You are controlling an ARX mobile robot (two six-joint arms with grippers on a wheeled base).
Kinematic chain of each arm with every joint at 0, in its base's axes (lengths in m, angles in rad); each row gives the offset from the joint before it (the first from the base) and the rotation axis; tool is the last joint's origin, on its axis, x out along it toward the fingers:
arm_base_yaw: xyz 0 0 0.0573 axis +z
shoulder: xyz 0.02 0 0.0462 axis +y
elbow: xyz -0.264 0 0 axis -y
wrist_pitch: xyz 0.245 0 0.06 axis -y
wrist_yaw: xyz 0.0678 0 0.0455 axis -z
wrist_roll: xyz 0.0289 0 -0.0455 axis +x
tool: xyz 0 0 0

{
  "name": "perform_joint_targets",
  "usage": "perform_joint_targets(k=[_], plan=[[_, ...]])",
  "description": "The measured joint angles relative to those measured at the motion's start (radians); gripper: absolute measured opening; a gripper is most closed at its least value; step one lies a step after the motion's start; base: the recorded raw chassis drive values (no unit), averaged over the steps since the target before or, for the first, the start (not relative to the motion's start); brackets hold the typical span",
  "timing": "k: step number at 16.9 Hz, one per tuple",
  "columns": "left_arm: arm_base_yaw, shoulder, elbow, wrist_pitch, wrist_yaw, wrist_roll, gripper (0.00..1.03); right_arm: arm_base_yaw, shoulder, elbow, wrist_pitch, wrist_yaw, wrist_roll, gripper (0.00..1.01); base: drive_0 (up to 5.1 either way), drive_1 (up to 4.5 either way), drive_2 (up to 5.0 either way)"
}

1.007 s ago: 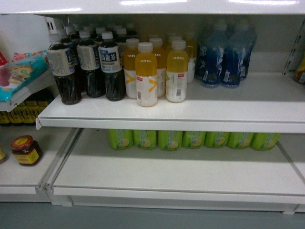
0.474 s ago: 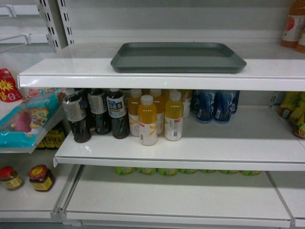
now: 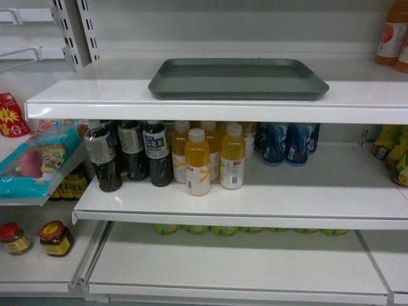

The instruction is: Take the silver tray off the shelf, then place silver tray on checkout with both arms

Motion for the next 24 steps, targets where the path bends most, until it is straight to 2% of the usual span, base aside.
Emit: perform_joint_targets(k=[8, 24], plan=[[0.0, 0.0, 0.0, 0.0, 0.0, 0.0, 0.98, 0.0, 0.0, 0.0, 0.0, 0.0, 0.0, 0.98, 0.0, 0.0, 0.0], [0.0, 0.0, 0.0, -0.001, 0.0, 0.0, 0.98, 0.0, 0.0, 0.0, 0.0, 0.0, 0.0, 0.98, 0.0, 4.31, -4.3]])
